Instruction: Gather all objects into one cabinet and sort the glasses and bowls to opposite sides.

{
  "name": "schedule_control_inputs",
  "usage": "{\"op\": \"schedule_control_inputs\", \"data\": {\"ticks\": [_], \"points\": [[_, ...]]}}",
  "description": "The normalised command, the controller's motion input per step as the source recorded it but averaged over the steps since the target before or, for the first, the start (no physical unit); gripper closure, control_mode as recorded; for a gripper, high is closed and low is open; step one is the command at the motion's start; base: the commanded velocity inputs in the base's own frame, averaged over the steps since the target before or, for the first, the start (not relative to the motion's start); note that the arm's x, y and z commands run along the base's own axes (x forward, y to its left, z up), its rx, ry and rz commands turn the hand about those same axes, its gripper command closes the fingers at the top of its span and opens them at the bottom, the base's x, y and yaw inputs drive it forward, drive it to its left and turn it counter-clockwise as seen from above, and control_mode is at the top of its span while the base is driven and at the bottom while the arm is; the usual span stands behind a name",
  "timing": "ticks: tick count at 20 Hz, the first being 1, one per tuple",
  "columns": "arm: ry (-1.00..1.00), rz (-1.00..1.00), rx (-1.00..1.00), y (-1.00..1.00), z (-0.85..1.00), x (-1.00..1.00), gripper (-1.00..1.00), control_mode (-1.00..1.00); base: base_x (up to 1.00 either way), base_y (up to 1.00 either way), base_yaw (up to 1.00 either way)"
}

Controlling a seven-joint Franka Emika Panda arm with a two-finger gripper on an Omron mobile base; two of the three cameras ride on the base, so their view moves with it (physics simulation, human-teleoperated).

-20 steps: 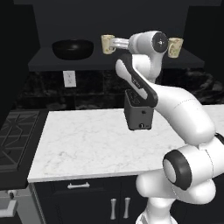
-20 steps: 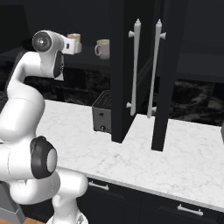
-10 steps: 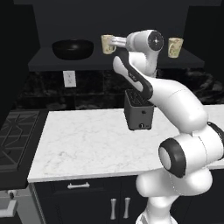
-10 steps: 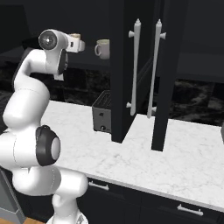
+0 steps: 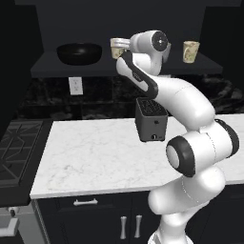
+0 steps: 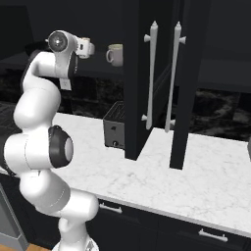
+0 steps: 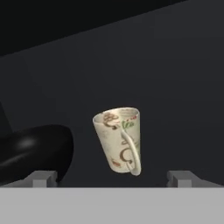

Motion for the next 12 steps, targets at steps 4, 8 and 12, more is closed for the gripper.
{"op": "schedule_control_inputs", "data": {"ticks": [4,8,12], "points": [[0.03,0.01,0.00,0.07,0.00,0.19,-1.00,-1.00,0.00,0.00,0.00],[0.05,0.00,0.00,0.00,-0.01,0.05,-1.00,-1.00,0.00,0.00,0.00],[0.07,0.00,0.00,0.00,-0.07,0.00,-1.00,-1.00,0.00,0.00,0.00]]}}
